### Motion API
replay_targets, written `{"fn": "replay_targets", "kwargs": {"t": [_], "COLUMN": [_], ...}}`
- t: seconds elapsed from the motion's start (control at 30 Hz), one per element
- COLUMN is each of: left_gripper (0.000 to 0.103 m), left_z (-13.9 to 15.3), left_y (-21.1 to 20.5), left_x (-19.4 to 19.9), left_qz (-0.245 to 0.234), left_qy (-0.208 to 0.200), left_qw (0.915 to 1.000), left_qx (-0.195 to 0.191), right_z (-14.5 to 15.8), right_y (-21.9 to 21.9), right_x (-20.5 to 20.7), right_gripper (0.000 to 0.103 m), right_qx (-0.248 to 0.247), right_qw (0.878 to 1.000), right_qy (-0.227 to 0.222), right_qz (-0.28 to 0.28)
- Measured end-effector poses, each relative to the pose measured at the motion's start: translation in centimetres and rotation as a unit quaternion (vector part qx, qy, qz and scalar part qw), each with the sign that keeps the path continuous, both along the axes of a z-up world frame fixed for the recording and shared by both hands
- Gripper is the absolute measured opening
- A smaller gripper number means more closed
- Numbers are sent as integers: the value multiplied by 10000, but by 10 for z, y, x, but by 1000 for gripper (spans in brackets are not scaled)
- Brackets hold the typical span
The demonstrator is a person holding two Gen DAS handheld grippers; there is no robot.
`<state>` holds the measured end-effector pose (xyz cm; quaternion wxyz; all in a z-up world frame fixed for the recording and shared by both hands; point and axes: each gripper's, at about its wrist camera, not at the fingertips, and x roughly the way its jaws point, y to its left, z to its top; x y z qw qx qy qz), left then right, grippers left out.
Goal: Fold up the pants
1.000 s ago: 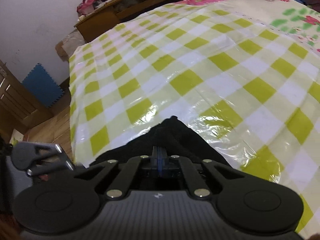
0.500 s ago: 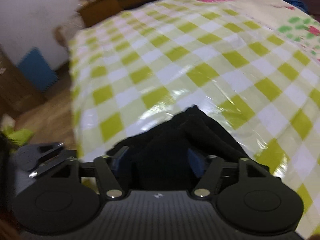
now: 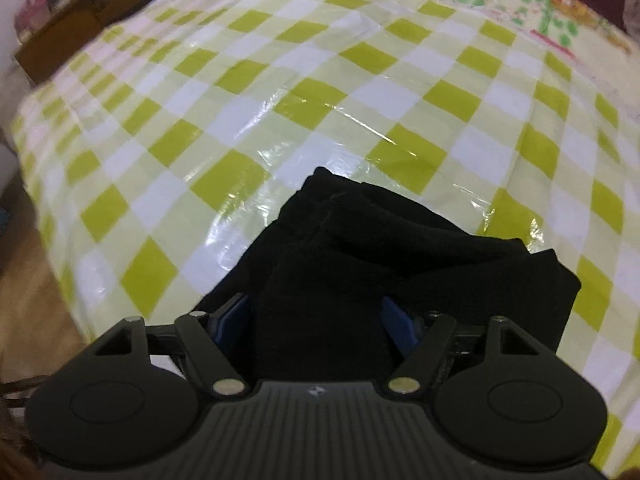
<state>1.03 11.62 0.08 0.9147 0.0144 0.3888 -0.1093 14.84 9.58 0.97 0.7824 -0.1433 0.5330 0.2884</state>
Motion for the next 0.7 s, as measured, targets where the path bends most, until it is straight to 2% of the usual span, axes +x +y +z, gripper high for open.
{"fn": "replay_targets", "kwargs": {"t": [0.03,0.1,0.17,0.27,0.33,0.43,0.5,0.53,0.57,0.6,0.63,0.67,0.7], "left_gripper": [64,64,64,65,65,65,61,56,55,53,52,52,50], "left_z": [1,1,-1,-2,0,-2,-10,-11,-10,-9,-8,-8,-8], "left_y": [-5,-14,-16,-12,-13,-19,-16,-17,-14,-16,-19,-21,-22], "left_x": [-3,-13,-16,-12,-14,-13,-9,-7,-7,-8,-9,-11,-12], "left_qz": [-30,-82,-71,-5,-26,-119,-158,-191,-253,-293,-334,-372,-397], "left_qy": [-143,-388,-453,-351,-368,-422,-333,-298,-313,-351,-392,-429,-457], "left_qw": [9997,9977,9971,9983,9985,9975,9979,9979,9975,9969,9960,9949,9939], "left_qx": [195,548,606,455,401,548,538,545,574,642,728,834,925], "right_z": [-6,-10,-4,1,7,9,8,7,5,3,0,-4,-10], "right_y": [6,0,-16,-42,-57,-70,-69,-65,-60,-51,-40,-32,-22], "right_x": [-3,3,10,14,9,5,3,2,3,2,0,-1,-4], "right_gripper": [74,72,49,29,26,26,30,40,52,58,72,76,76], "right_qx": [-218,-85,169,517,670,793,767,724,624,514,372,247,62], "right_qw": [9995,9998,9987,9946,9926,9902,9894,9895,9909,9924,9940,9954,9962], "right_qy": [-211,-80,42,370,376,345,266,226,165,63,-69,-173,-421], "right_qz": [94,-159,-477,-816,-936,-1096,-1202,-1232,-1182,-1115,-1029,-907,-755]}}
